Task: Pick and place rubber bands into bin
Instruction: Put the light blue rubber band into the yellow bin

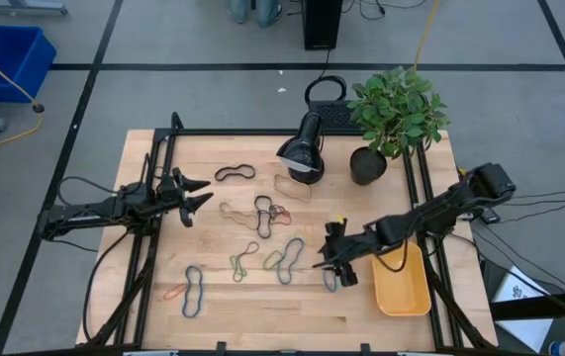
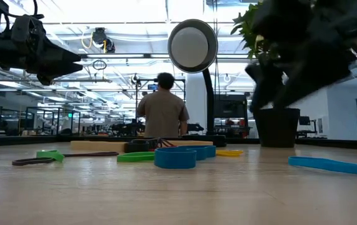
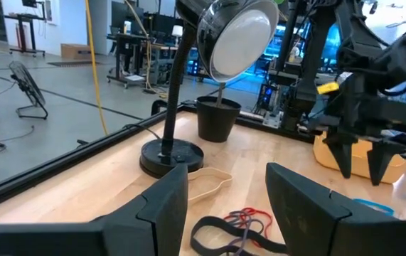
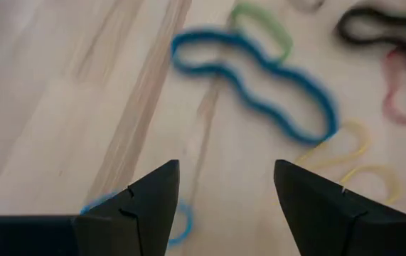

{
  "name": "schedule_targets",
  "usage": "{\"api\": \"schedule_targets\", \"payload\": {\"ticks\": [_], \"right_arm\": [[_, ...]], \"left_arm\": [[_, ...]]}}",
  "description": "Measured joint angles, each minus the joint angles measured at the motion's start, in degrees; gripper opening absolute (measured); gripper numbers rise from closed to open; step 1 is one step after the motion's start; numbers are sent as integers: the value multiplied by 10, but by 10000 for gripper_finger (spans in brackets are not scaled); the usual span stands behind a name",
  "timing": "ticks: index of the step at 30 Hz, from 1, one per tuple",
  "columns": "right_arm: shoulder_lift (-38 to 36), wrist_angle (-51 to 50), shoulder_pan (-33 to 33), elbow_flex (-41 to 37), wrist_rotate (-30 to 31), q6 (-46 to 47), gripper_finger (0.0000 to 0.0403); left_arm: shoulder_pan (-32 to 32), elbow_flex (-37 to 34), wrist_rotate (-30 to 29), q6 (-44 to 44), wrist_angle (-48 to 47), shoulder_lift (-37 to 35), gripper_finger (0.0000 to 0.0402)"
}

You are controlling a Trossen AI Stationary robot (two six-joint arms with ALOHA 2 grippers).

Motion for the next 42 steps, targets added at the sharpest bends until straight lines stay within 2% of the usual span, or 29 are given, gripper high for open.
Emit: {"api": "schedule_targets", "payload": {"ticks": [10, 24, 29, 36, 42], "right_arm": [[26, -44, 23, 0, -3, 40, 193], [92, -28, 26, 2, -6, 64, 159], [95, -28, 25, 2, -24, 59, 117], [96, -29, 25, 2, -30, 59, 17], [75, -6, 25, -2, -34, 98, 2]], "left_arm": [[0, 1, 0, 1, -5, 0, 196], [0, 1, 0, 1, -6, 0, 196], [0, 1, 0, 1, -6, 0, 196], [0, 1, 0, 1, -6, 0, 196], [0, 1, 0, 1, -6, 0, 196]]}}
